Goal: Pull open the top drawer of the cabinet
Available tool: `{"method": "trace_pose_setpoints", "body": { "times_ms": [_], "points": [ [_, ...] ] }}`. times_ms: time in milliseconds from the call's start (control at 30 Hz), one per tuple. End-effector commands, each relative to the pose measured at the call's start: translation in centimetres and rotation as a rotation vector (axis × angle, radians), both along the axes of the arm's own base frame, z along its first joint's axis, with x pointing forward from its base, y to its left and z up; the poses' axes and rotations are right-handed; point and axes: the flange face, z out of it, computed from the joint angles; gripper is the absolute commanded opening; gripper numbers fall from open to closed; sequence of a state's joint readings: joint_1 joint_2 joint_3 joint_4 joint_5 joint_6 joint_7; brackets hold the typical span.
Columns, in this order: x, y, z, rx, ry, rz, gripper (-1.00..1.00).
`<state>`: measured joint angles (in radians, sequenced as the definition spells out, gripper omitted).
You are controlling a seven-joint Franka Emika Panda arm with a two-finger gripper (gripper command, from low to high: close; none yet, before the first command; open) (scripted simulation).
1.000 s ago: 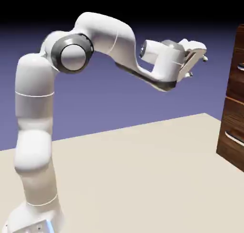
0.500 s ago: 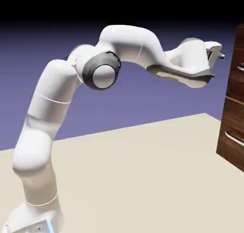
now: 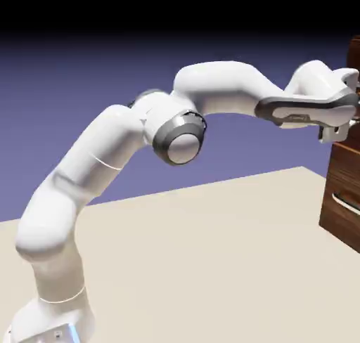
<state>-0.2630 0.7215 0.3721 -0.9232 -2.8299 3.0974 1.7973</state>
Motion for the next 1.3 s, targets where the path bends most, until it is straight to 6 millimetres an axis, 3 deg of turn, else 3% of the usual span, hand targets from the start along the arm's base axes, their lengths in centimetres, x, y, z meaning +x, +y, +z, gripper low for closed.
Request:
{"method": "trace_pose_setpoints", "body": {
  "times_ms": [0, 267, 533, 767, 1067, 1100, 1267],
  "points": [
    [0.2, 0.4, -0.1, -0.002, 0.0, 0.003, 0.0],
    [1.6, 2.8, -0.5, -0.013, -0.001, 0.022, 0.0],
    [2.8, 3.4, -0.3, -0.014, -0.002, 0.027, 0.0],
    [3.7, 2.4, 0.1, -0.008, -0.003, 0.018, 0.0],
    [4.6, -0.9, 0.3, 0.005, 0.0, -0.007, 0.0],
    [4.6, -0.9, 0.3, 0.005, 0.0, -0.007, -1.0],
    [4.1, -0.8, 0.3, 0.005, -0.001, -0.007, -1.0]
  ]
}}
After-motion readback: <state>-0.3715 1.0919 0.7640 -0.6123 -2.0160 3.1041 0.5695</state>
